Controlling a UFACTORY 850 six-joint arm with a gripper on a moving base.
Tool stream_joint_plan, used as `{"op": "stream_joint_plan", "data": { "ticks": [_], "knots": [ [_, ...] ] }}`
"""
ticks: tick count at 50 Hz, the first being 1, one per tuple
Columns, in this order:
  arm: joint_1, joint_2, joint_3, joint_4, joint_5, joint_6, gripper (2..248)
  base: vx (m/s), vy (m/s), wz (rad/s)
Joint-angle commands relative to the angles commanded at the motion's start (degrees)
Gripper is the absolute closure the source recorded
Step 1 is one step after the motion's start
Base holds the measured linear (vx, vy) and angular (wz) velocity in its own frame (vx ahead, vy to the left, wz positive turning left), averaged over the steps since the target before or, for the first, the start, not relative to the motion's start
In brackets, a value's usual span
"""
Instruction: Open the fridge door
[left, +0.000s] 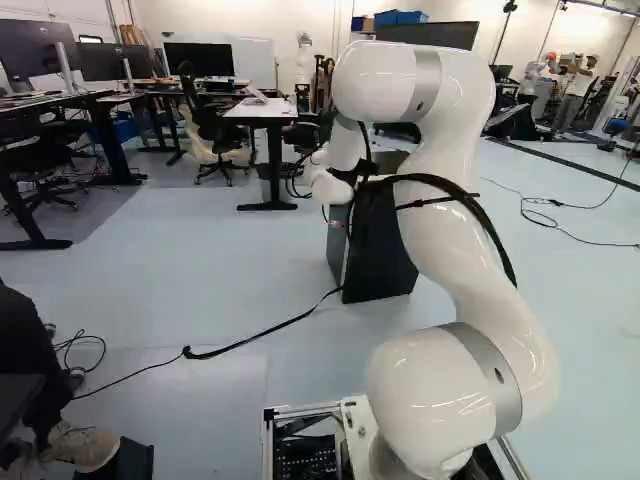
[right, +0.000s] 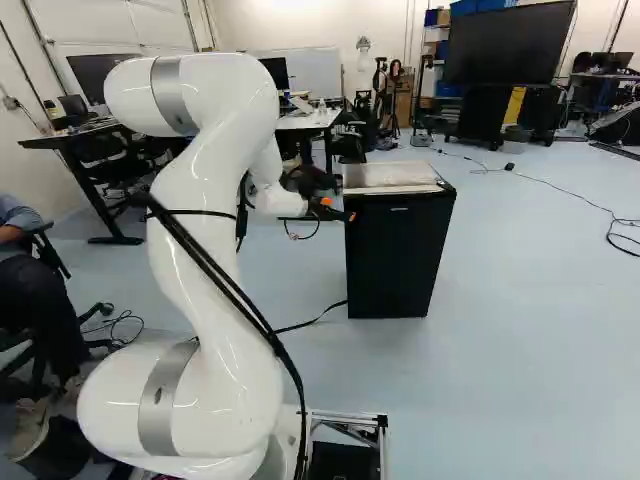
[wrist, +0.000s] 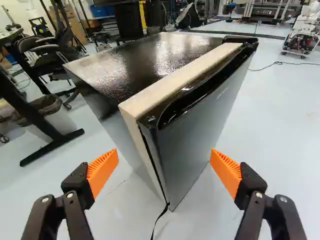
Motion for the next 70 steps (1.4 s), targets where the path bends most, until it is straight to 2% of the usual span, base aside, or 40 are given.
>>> {"op": "stream_joint_plan", "data": {
  "ticks": [70],
  "knots": [
    [-2.76,-1.79,-2.68,2.65,0.0,0.0,3,0.0,0.0,0.0]
  ]
}}
